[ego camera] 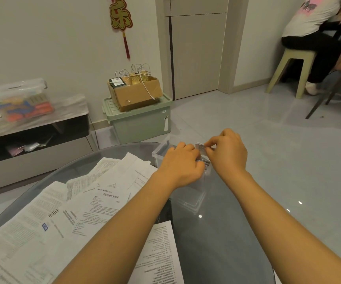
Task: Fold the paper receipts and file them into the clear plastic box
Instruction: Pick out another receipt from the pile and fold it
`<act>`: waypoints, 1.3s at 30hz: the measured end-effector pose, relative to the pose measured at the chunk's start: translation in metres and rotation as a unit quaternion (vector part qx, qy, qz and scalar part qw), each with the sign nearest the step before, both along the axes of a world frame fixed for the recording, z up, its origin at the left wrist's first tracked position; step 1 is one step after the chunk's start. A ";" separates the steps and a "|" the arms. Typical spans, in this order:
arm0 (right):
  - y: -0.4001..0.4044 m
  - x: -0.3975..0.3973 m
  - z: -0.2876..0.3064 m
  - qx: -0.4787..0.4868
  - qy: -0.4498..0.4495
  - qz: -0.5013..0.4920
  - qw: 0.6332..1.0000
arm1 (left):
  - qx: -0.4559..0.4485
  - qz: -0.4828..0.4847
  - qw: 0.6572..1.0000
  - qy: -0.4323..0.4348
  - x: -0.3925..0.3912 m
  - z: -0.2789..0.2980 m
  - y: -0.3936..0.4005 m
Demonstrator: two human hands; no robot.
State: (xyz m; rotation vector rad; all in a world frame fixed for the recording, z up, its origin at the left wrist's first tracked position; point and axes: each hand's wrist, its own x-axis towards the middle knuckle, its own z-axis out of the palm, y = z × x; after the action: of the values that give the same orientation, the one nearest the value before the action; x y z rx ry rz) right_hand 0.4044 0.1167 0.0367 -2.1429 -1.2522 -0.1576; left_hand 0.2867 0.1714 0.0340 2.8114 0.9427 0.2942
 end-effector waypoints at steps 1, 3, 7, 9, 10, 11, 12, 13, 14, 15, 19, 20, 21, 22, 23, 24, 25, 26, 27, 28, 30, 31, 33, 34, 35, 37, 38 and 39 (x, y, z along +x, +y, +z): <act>0.001 -0.002 0.001 -0.008 -0.012 -0.008 1.000 | -0.009 0.004 1.000 -0.003 -0.001 0.000 0.000; 0.003 -0.005 0.003 -0.017 -0.028 -0.012 0.999 | -0.023 0.008 1.000 -0.004 -0.003 0.001 -0.002; 0.004 -0.012 0.003 -0.011 -0.035 0.000 0.999 | -0.032 0.012 0.999 -0.003 -0.012 0.001 -0.005; 0.003 -0.015 0.003 -0.011 -0.051 0.009 0.999 | -0.033 0.010 0.999 0.000 -0.015 0.002 -0.007; 0.003 -0.018 0.004 -0.024 -0.064 0.014 0.998 | -0.035 0.008 0.999 0.001 -0.018 0.003 -0.007; 0.003 -0.021 0.005 -0.048 -0.086 0.018 0.995 | -0.039 0.007 0.999 0.002 -0.019 0.003 -0.008; 0.003 -0.024 0.006 -0.081 -0.114 0.020 0.990 | -0.043 0.008 0.999 0.000 -0.021 0.003 -0.009; 0.002 -0.026 0.008 -0.113 -0.142 0.022 0.983 | -0.047 0.011 0.999 -0.002 -0.022 0.003 -0.009; 0.002 -0.028 0.010 -0.138 -0.164 0.023 0.976 | -0.049 0.015 0.999 -0.004 -0.024 0.003 -0.009; 0.001 -0.028 0.010 -0.155 -0.177 0.026 0.972 | -0.051 0.018 0.999 -0.005 -0.025 0.003 -0.010; 0.001 -0.023 0.012 -0.202 -0.148 0.030 0.968 | -0.058 0.018 0.998 -0.001 -0.029 0.007 -0.012; 0.001 -0.022 0.011 -0.209 -0.130 0.038 0.968 | -0.060 0.019 0.998 -0.002 -0.032 0.007 -0.011; 0.002 -0.021 0.011 -0.213 -0.112 0.046 0.969 | -0.063 0.021 0.998 -0.004 -0.033 0.007 -0.011; 0.002 -0.020 0.011 -0.212 -0.090 0.054 0.972 | -0.065 0.022 0.998 -0.007 -0.035 0.007 -0.010; 0.001 -0.019 0.012 -0.205 -0.062 0.062 0.975 | -0.065 0.024 0.998 -0.007 -0.036 0.006 -0.010; 0.000 -0.019 0.012 -0.193 -0.032 0.069 0.978 | -0.061 0.024 0.998 -0.007 -0.038 0.007 -0.010; -0.002 -0.018 0.013 -0.179 -0.006 0.074 0.981 | -0.056 0.024 0.998 -0.005 -0.039 0.007 -0.010; -0.004 -0.017 0.013 -0.163 0.013 0.078 0.983 | -0.051 0.026 0.998 -0.004 -0.040 0.007 -0.011; -0.007 -0.017 0.013 -0.150 0.025 0.082 0.985 | -0.048 0.029 0.998 -0.003 -0.042 0.008 -0.013; -0.009 -0.017 0.012 -0.136 0.033 0.085 0.986 | -0.044 0.031 0.999 -0.004 -0.043 0.008 -0.013; -0.016 -0.018 0.011 -0.106 0.044 0.091 0.989 | -0.036 0.040 0.998 -0.015 -0.048 0.009 -0.017; -0.020 -0.019 0.011 -0.092 0.049 0.093 0.990 | -0.034 0.043 0.998 -0.024 -0.052 0.011 -0.021; -0.029 -0.023 0.011 -0.069 0.048 0.104 0.991 | -0.029 0.046 0.998 -0.043 -0.060 0.015 -0.030; -0.036 -0.027 0.013 -0.060 0.046 0.115 0.991 | -0.027 0.046 0.997 -0.051 -0.066 0.019 -0.037; -0.040 -0.029 0.014 -0.056 0.048 0.126 0.989 | -0.030 0.046 0.997 -0.057 -0.071 0.022 -0.042; -0.049 -0.036 0.017 -0.055 0.051 0.148 0.986 | -0.043 0.055 0.995 -0.067 -0.083 0.026 -0.060; -0.056 -0.040 0.019 -0.055 0.053 0.157 0.985 | -0.053 0.064 0.994 -0.071 -0.090 0.028 -0.071; -0.059 -0.042 0.019 -0.053 0.054 0.163 0.984 | -0.061 0.073 0.993 -0.075 -0.096 0.028 -0.080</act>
State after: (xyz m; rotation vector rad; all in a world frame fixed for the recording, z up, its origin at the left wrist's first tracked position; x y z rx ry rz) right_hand 0.3625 0.0576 0.0558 -1.9700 -1.5533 0.1667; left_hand 0.1908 0.0919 0.0616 2.5743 1.0925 0.4429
